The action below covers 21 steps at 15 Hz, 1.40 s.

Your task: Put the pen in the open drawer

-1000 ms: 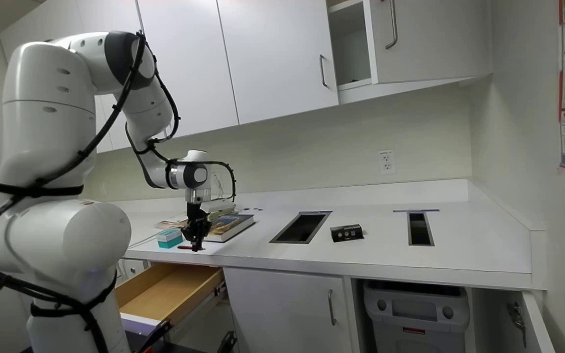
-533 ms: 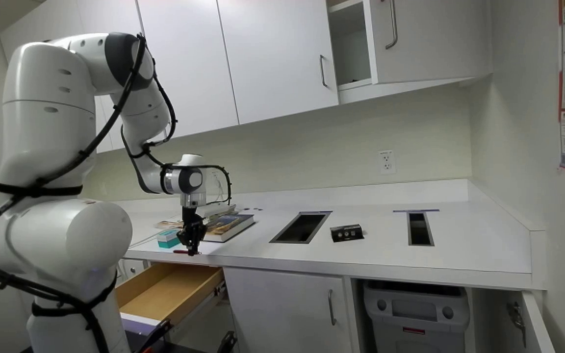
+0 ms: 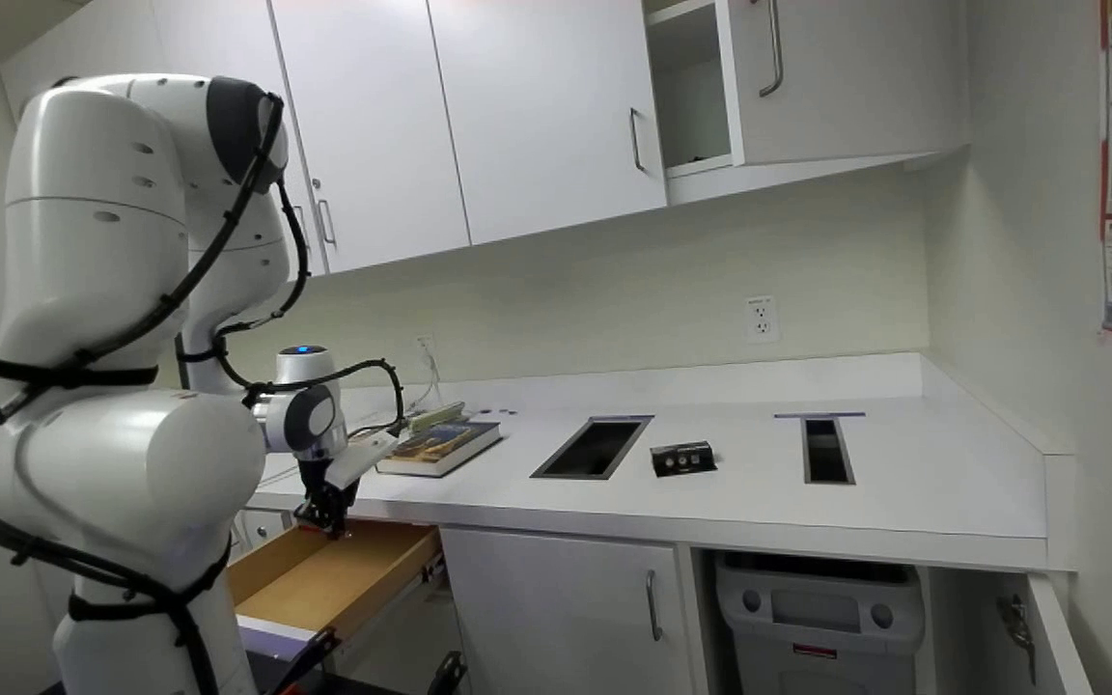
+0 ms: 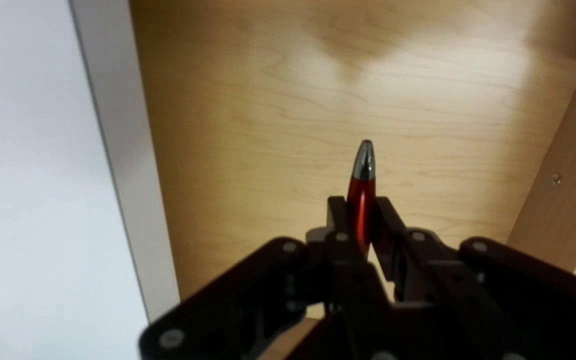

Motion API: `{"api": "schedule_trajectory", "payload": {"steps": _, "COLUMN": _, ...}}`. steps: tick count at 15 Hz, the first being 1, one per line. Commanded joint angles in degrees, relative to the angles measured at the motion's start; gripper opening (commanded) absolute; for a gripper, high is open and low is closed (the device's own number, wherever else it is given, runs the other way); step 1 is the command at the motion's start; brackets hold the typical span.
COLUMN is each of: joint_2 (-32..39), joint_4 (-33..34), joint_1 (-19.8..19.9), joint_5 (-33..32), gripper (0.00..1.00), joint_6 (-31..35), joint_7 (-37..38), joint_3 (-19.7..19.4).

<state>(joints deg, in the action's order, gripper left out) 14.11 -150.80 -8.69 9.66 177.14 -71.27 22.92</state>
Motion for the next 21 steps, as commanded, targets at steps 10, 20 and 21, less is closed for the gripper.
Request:
{"api": "schedule_trajectory", "payload": {"steps": 10, "joint_2": 18.61, "joint_4": 9.19, "joint_1": -14.74, "joint_5": -21.51, "gripper": 0.04, "joint_6": 5.63, "joint_7": 17.29, "joint_3": -14.31}}
{"api": "schedule_trajectory", "payload": {"steps": 20, "joint_2": 16.27, "joint_4": 10.75, "joint_1": -18.48, "joint_5": -31.89, "gripper": 0.79, "joint_6": 2.69, "joint_7": 23.74, "joint_3": -17.51}}
{"api": "schedule_trajectory", "payload": {"steps": 21, "joint_2": 14.37, "joint_4": 9.78, "joint_1": -18.52, "joint_5": -32.68, "gripper": 0.86, "joint_6": 2.53, "joint_7": 24.15, "joint_3": -17.94}}
